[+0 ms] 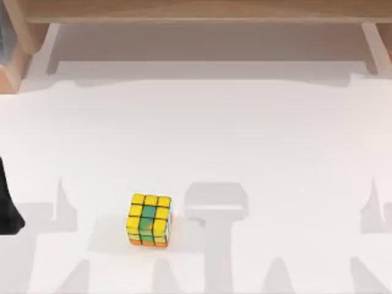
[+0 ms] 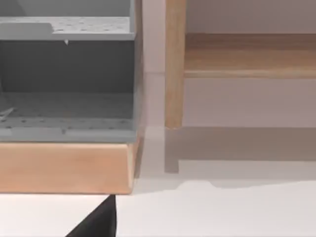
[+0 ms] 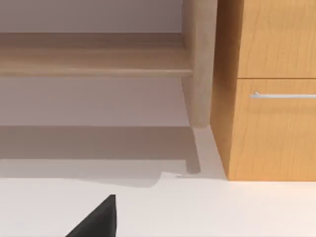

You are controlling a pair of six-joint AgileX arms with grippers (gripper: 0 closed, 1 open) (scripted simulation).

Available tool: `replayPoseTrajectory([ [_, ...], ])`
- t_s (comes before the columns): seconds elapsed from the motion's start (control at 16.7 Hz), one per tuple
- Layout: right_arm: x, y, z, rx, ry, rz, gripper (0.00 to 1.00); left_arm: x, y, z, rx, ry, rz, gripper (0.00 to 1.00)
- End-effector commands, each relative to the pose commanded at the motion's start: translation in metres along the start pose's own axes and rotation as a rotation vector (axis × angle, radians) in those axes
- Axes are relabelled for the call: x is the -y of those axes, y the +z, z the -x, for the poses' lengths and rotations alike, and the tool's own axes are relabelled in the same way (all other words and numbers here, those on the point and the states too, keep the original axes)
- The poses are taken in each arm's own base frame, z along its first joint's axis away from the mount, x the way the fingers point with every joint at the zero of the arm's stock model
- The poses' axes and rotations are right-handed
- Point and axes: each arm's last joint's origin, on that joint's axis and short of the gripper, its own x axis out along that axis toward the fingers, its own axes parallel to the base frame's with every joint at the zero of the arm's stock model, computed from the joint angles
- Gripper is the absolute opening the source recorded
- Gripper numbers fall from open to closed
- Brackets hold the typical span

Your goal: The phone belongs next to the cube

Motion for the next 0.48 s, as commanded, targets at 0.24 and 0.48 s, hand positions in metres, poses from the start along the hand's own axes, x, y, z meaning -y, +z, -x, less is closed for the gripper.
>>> replayPoseTrajectory([
  [0.24, 0.002, 0.002, -0.001, -0.041, -0.022, 0.010, 1.00, 0.000, 0.000, 0.000, 0.000, 0.000, 0.000, 1.00],
  [0.48, 0.014, 0.010, -0.007, -0.266, -0.115, 0.045, 1.00, 0.000, 0.000, 0.000, 0.000, 0.000, 0.000, 1.00],
])
